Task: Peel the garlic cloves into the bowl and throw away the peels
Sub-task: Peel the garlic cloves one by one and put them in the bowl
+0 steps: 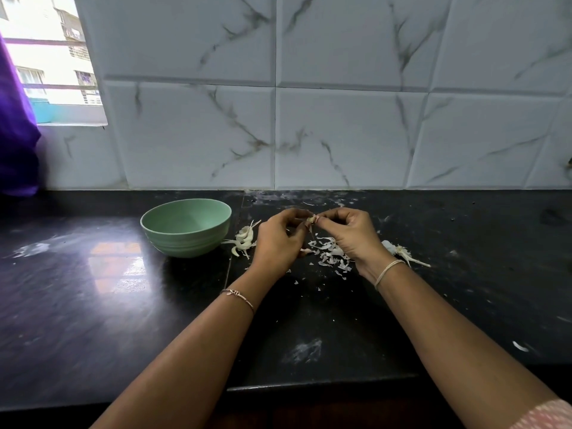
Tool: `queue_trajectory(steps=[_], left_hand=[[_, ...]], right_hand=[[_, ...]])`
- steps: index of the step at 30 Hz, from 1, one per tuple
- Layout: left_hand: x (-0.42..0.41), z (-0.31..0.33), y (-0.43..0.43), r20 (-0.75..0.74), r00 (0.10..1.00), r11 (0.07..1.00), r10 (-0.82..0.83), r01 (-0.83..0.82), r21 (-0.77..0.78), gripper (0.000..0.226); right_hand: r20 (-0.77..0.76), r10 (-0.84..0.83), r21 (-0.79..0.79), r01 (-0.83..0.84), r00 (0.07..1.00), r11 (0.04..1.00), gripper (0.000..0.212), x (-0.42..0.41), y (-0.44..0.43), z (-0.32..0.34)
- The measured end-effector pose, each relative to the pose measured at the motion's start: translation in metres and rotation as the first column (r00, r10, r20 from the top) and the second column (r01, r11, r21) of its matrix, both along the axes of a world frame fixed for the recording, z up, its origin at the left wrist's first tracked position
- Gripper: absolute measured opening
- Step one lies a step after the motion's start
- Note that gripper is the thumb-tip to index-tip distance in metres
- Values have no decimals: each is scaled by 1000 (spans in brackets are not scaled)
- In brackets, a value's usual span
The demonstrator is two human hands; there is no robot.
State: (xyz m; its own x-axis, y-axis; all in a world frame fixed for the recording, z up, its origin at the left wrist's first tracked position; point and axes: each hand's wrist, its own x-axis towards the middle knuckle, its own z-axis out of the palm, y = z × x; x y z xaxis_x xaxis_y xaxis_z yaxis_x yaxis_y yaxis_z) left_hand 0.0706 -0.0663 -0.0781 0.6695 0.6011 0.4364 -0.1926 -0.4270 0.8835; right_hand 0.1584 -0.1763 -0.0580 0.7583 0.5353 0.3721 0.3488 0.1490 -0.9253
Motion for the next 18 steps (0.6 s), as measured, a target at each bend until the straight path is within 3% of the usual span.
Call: queue_trajectory(steps=[5,8,10,13,16,18], left_hand=[[-1,4,0,65,997,987,-31,40,-153,16],[-1,7,6,140,990,949,-23,65,-307,12],[-2,8,8,163,986,923,-37,96,-372,12],[-4,10,7,150,986,906,-79,134,-402,13],[-5,9,6,144,984,889,-102,155,-430,14],[-5,9,5,131,985,894,-113,158,-418,13]], right_hand=[[34,-45,-46,47,998,998,6,1,1,0],[165,-120,-126,142,979,982,9,10,-4,0],[341,-185,-239,275,922,931,5,20,-9,1],[644,-129,-445,506,754,739,15,28,-19,1],[673,-120,-445,529,730,722,11,30,-23,0],[682,-133,-428,540,719,725,21,30,-22,-2]])
